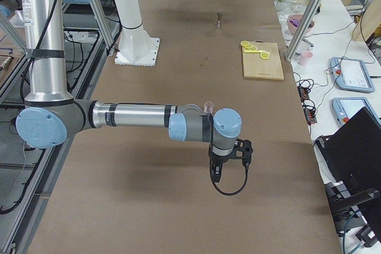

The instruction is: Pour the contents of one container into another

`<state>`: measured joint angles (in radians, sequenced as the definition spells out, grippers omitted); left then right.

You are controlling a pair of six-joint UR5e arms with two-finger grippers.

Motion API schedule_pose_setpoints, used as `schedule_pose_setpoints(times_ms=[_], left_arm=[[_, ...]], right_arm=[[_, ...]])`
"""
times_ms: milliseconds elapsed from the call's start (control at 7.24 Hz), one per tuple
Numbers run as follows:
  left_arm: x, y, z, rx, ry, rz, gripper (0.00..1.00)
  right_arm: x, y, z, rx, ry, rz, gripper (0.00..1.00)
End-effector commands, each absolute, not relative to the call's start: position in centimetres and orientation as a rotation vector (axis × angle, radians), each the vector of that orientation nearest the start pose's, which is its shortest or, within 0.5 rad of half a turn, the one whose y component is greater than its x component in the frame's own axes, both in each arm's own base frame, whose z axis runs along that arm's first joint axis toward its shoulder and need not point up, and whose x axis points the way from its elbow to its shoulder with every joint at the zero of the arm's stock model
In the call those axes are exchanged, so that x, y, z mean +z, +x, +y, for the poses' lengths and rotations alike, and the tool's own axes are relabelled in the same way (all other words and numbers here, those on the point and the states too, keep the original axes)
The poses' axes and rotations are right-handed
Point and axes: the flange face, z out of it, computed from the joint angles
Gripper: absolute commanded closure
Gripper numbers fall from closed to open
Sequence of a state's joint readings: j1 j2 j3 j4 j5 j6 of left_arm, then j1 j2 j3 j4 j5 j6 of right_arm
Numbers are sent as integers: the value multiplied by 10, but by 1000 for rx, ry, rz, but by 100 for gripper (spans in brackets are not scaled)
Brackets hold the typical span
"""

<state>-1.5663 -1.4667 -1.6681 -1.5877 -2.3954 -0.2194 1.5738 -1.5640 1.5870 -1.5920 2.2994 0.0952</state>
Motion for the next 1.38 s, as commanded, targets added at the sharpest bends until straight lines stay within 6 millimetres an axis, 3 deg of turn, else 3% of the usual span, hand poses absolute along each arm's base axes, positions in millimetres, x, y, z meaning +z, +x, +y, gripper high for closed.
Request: schedule_pose_setpoints(times_ms=[0,1243], left_arm=[[653,-58,-450,-197,-81,823,2],[655,-59,-448,-201,-85,826,2]], right_arm=[[653,68,-494,93,-32,-730,0],[643,68,-488,86,-15,-737,0]])
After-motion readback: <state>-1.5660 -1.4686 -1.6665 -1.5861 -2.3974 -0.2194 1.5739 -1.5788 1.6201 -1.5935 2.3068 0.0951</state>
